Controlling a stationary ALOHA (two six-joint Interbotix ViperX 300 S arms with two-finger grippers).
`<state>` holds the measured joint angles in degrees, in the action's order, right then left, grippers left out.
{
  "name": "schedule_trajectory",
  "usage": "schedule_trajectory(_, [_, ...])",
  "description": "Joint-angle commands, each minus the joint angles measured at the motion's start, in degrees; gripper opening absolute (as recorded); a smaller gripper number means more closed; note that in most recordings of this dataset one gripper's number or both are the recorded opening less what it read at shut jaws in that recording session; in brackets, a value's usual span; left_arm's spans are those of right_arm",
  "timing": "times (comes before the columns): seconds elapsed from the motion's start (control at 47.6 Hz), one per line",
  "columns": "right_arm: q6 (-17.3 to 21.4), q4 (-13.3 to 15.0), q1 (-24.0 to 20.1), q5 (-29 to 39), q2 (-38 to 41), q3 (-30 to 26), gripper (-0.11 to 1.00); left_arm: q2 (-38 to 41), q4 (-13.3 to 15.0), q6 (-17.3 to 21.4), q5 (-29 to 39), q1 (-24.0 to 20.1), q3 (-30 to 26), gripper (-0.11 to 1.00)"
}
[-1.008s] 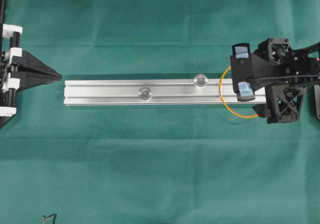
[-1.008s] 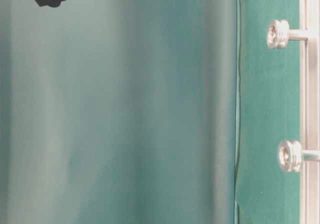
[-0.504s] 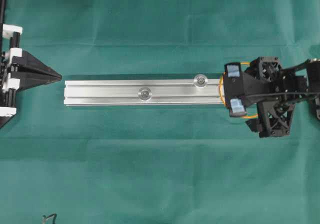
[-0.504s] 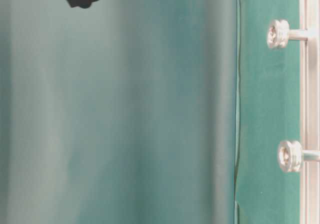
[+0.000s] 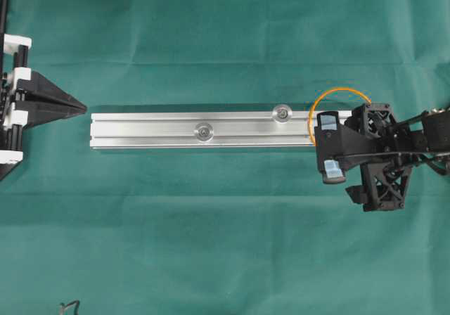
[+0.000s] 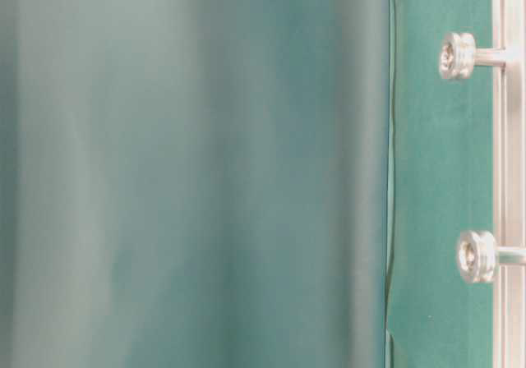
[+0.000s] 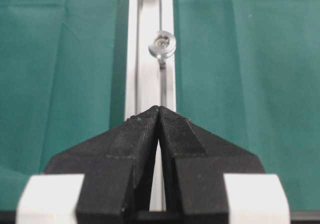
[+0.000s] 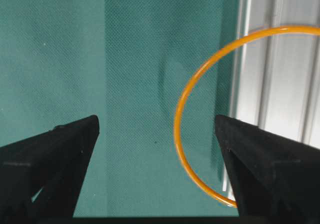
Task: Hook the rubber onto the shaft.
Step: 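Close the right gripper on the orange band's top edge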
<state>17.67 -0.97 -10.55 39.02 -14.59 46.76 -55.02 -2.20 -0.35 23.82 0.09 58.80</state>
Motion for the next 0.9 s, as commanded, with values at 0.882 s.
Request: schedule_trajectory(0.882, [1.41, -0.18, -0.44, -7.82, 4.66, 2.81, 0.96, 0.44, 0.00, 0.09, -0.09, -0.18, -1.85, 0.00])
